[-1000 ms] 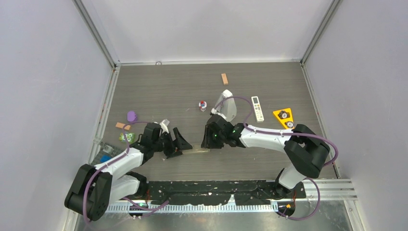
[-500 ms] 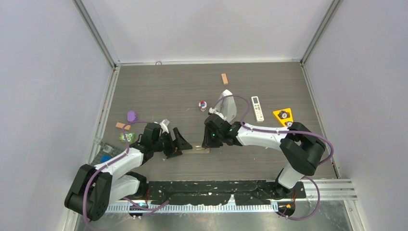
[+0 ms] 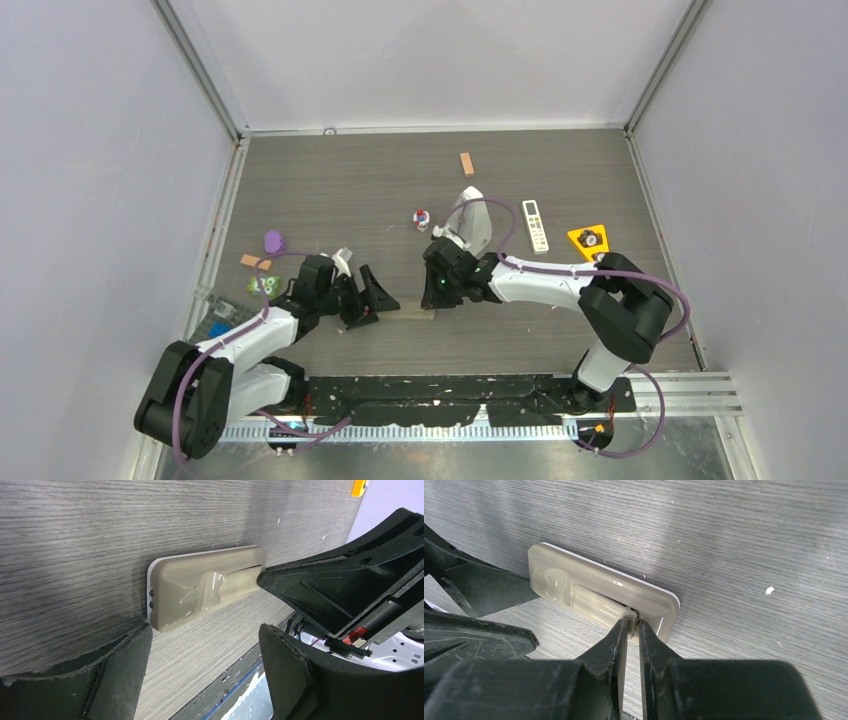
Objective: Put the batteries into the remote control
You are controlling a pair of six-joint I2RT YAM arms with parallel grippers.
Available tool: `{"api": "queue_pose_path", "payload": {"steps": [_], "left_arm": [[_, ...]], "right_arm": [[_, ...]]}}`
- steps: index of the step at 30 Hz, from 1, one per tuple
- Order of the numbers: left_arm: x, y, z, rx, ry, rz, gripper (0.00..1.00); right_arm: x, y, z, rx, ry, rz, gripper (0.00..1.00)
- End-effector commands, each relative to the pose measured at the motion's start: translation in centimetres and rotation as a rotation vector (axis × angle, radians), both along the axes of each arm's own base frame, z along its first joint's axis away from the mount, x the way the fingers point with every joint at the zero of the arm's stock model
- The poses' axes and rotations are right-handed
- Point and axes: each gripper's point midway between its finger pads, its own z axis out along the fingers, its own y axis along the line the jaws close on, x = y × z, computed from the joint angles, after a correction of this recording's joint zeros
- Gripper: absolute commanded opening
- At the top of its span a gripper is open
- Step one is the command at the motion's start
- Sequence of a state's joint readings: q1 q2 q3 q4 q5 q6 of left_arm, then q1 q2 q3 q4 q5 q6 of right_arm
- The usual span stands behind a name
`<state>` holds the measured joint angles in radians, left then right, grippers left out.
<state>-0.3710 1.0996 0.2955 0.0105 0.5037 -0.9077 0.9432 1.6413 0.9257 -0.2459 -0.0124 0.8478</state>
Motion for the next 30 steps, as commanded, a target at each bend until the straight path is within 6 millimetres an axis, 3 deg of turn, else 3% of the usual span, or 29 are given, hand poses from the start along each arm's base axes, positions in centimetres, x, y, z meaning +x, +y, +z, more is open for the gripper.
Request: {"api": "queue_pose_path", "payload": {"steps": [1,6,14,21,23,26,30], "left_arm": [[-0.9,1.5,-2.4,0.102,0.046,0.012,0.81],[-0.9,1.6,-2.3,0.103,0.043,0.014,0.81],[-0.7,1.7,-2.1,0.114,0.034,0.022,0.81],[0.1,2.9,-0.8,0.165,-0.024,0.074,0.81],[0.4,3.5,0.0,0.193,-0.055,0.095,0.81],[0.7,4.7,1.5,0.241,-0.107,0.137,0.82],[0.5,6.5,3.9,0.296,-0.182,0.193,0.83]], "right_arm": [[0.4,0.6,0.0,-0.042,-0.024,0.013,0.18],[0.2,-0.1,-1.2,-0.192,-0.074,0.046,0.17],[-0.2,-0.1,-1.3,-0.424,-0.185,0.118,0.17],[-0.6,-0.5,-1.6,-0.531,-0.217,0.130,0.25],[-0.4,-0.4,-0.8,-0.517,-0.233,0.116,0.26],[0.2,0.1,2.0,-0.459,-0.284,0.097,0.31],[0.9,1.0,6.4,-0.336,-0.378,0.112,0.49]]}}
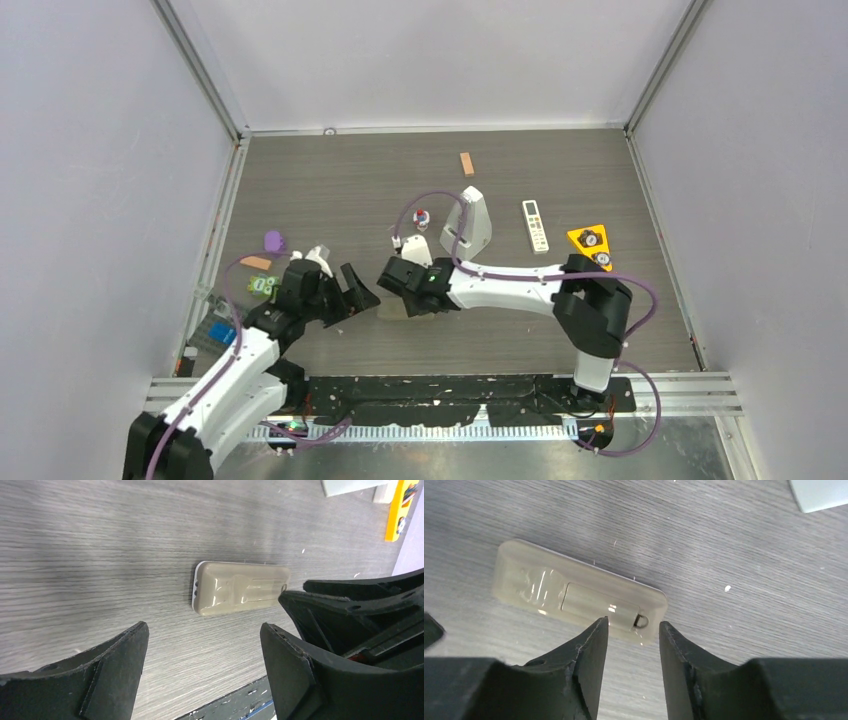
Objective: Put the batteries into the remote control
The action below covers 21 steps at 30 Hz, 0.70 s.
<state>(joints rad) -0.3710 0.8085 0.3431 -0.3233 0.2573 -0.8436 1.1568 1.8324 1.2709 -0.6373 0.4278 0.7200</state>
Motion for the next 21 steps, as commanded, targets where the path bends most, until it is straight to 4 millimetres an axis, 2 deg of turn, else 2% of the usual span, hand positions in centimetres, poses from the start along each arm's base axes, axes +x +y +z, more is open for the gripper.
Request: {"api": "queue_pose_path", "payload": {"steps": [1,3,6,7,12,17,21], "left_arm": [[0.3,2.8,2.8,0.117,-0.092,0.072,0.84],[0.2,3.3,4.3,0.129,-0.133,0.084,0.86],[-0.3,4.1,6.2,0.153,-0.171,0.088,0.89],[-0.5,4.3,6.9,0.159,-0.183,0.085,0.90],[-1.4,5.6,10.6,0.205,-0.238,0.088,0.98],[-2.4,6.9,13.1,0.246,-0.251,0.106,1.00],[-3.0,6.8,14.4,0.245,-0.250,0.083,1.00]], "right_arm": [[0.8,0.6,7.0,0.160,-0.123,0.060,0.52],[0.6,1.6,7.8,0.226,-0.119,0.175,0.64],[-0.6,3.0,7.0,0.225,-0.088,0.446,0.95],[-1.1,3.2,6.2,0.190,-0.070,0.546,0.99],[-1.6,3.8,2.6,0.068,-0.024,0.774,0.95],[-1.0,4.6,1.4,0.015,-0.037,0.911,0.96],[0.2,4.9,0.3,-0.019,-0.019,0.899,0.99]]}}
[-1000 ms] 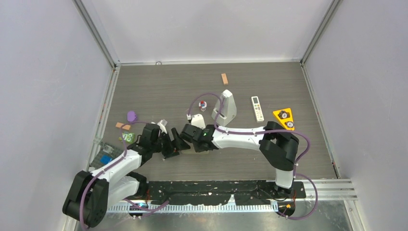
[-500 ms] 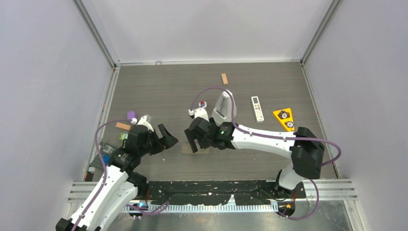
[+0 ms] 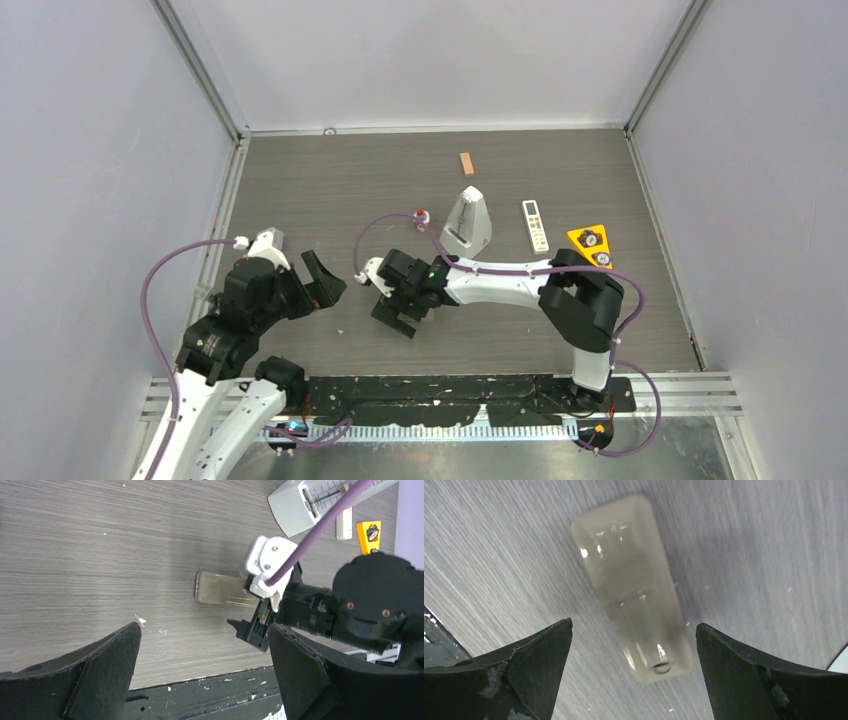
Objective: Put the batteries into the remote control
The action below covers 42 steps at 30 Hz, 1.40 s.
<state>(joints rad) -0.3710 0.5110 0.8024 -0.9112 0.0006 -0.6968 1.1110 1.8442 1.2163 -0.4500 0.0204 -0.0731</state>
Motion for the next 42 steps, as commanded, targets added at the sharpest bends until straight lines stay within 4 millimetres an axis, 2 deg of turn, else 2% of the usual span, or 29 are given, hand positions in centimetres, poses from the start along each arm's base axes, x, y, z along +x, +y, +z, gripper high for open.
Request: {"api": "queue_pose_path", "payload": {"steps": [1,5,7,11,13,17,21,22,23,26,28,32,34,36,37,38,39,40,41,42], "left_arm": [[-1.2,0.9,0.7,0.058,0.029,-0.019,0.99],[-1.6,1.1,1.1,0.078,0.037,-0.029,1.00],[-1.7,1.4,1.1,0.090,0.043,-0.018,1.00],[-1.9,1.9,1.4,0.108,0.045,-0.006,1.00],[-2.1,2.0,2.1,0.120,0.019,-0.027,1.00],[-2.0,1.9,3.4,0.116,-0.092,-0.058,1.00],[-2.1,1.6,3.8,0.075,-0.145,-0.062,1.00],[-2.1,1.6,3.8,0.071,-0.145,-0.054,1.00],[-2.2,1.8,3.9,0.067,-0.143,-0.043,1.00],[-2.2,2.4,4.0,0.070,-0.140,-0.001,1.00],[-2.0,2.7,4.2,0.074,-0.142,0.018,1.00],[-1.8,2.8,4.9,0.075,-0.144,0.034,1.00],[-1.7,2.8,5.3,0.075,-0.146,0.036,1.00],[-1.7,2.9,5.7,0.078,-0.151,0.036,1.00],[-1.7,2.9,5.9,0.082,-0.153,0.036,1.00],[-1.7,3.0,6.2,0.087,-0.157,0.035,0.99],[-1.7,3.1,6.4,0.092,-0.160,0.037,1.00],[-1.7,3.2,6.6,0.095,-0.163,0.041,1.00],[-1.7,3.3,6.8,0.096,-0.165,0.044,1.00],[-1.7,3.3,7.0,0.096,-0.172,0.044,1.00]], "right_arm": [[1.8,2.3,1.3,0.040,-0.042,0.072,1.00],[2.8,2.0,0.0,0.041,-0.009,0.018,0.91],[3.2,1.7,-0.4,0.046,0.009,-0.004,0.83],[4.5,0.6,-0.5,0.057,0.029,-0.101,0.49],[6.5,-0.9,-0.2,0.053,-0.022,-0.240,0.36],[9.9,-3.9,0.8,0.126,-0.056,-0.496,0.33],[12.0,-4.9,1.7,0.108,-0.120,-0.560,0.33],[12.2,-5.2,1.1,0.092,-0.109,-0.579,0.33],[12.9,-5.5,1.3,0.088,-0.106,-0.606,0.34],[13.3,-5.4,0.6,0.091,-0.078,-0.630,0.37],[13.3,-5.2,0.3,0.096,-0.063,-0.635,0.45],[13.4,-5.5,0.5,0.097,-0.067,-0.668,0.68],[13.4,-6.0,1.2,0.106,-0.077,-0.694,0.79],[13.2,-6.4,2.6,0.135,-0.092,-0.715,0.88],[13.2,-6.4,4.1,0.169,-0.105,-0.719,0.91],[12.9,-6.7,4.5,0.180,-0.105,-0.730,0.97],[12.7,-6.8,6.5,0.230,-0.120,-0.735,0.99],[12.3,-7.1,6.8,0.245,-0.118,-0.743,0.96],[12.0,-7.4,9.1,0.301,-0.137,-0.749,0.96],[11.5,-8.2,9.3,0.305,-0.147,-0.771,0.95]]}}
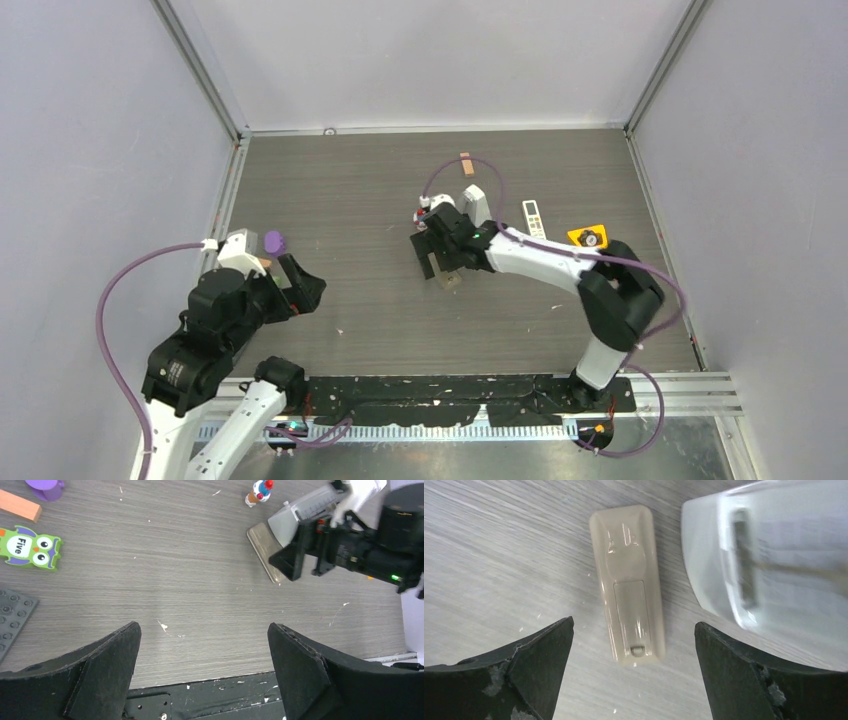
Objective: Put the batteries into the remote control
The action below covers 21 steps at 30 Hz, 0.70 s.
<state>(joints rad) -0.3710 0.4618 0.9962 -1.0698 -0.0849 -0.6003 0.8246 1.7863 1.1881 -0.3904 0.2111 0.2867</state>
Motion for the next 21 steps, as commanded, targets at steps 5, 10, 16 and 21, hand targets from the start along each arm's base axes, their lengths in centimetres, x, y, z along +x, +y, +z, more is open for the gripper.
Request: {"api": "queue_pose_path", "payload": {"steps": [5,10,16,21], "left_arm": [[0.3,0.2,3.1,-0.016,-0.095,0.001,1.00],[-0.1,0.2,4.3,-0.022,-0.132,-0.011,1.00],[-1.5,1.5,5.3,-0.003,-0.194,0.006,1.00],[-2.8,1.9,5.6,-0.019,-0.226,0.004,1.00]], "right_arm": [[-2.6,-6.5,15.8,0.316,-0.339,-0.221,0.95],[-6.9,-17.0,22.2,0.373,-0.555,-0.443,0.95],[-12.1,-28.3,29.2,0.424,-0.812,-0.657,0.95],[-15.7,-33.9,33.5,0.530,-0.933,-0.756,0.95]]}}
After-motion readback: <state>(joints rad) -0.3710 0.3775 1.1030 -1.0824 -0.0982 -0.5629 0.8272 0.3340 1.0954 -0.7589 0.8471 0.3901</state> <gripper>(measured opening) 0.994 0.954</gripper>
